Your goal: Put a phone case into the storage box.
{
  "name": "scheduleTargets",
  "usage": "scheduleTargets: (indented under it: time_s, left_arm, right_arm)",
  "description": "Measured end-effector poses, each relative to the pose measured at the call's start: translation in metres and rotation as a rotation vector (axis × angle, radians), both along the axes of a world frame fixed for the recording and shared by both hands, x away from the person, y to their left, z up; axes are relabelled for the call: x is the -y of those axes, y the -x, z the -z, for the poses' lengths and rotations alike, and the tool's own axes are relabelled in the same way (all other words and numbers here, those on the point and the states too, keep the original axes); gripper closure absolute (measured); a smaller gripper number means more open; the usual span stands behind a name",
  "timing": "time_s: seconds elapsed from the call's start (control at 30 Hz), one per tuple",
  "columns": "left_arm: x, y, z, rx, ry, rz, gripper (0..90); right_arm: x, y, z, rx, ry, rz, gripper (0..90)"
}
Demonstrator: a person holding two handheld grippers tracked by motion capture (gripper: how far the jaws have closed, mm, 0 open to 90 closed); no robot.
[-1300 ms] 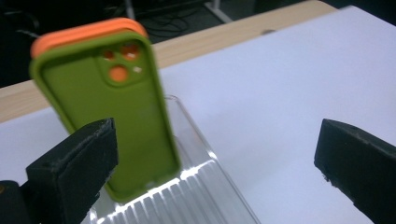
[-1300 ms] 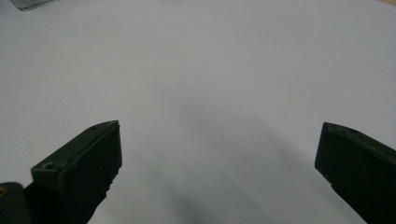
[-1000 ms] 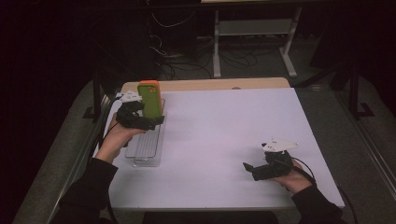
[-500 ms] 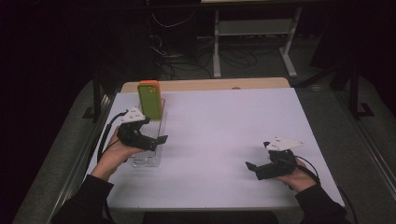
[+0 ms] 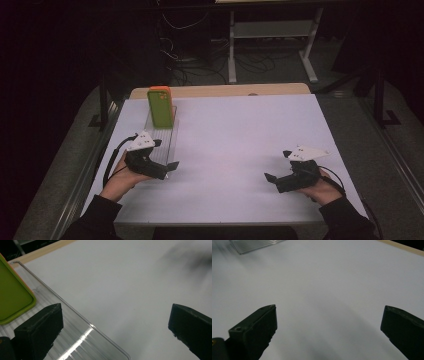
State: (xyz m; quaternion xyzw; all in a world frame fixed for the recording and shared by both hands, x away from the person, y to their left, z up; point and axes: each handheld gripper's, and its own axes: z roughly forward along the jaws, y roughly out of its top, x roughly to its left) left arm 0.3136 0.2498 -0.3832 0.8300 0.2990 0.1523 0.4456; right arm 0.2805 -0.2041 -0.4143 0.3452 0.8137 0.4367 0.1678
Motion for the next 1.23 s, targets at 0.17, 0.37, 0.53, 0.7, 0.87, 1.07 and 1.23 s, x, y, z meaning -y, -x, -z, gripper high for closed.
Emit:
scheduleTargets:
  time_s: [0.17,0.37,0.53,0.7,0.87,1.07,1.23]
  left_arm:
    - [0.000,0.006,0.004,0.001,0.001,0.018,0.0]
    - [-0.004,0.012,0.009,0.003,0.018,0.007,0.0]
    - [-0.006,0.015,0.013,0.007,0.027,0.004,0.0]
    - [-0.007,0.017,0.015,0.009,0.041,0.006,0.0]
    - [-0.008,0.019,0.017,0.013,0.048,0.019,0.0]
    - [-0.009,0.020,0.018,0.013,0.040,0.029,0.0]
    - [-0.009,0.019,0.019,0.009,0.041,0.027,0.0]
  right_arm:
    - [0.000,0.001,-0.001,-0.003,-0.003,-0.004,0.0]
    - [0.000,0.002,-0.003,0.008,-0.006,-0.011,0.0]
    - [0.000,0.002,-0.003,0.007,-0.008,-0.013,0.0]
    - [0.000,0.003,-0.005,0.006,-0.019,-0.009,0.0]
    - [0.002,0.001,-0.006,0.010,-0.017,-0.004,0.0]
    - [0.002,0.002,-0.006,0.013,-0.019,-0.002,0.0]
    - [0.002,0.002,-0.006,0.012,-0.020,-0.002,0.0]
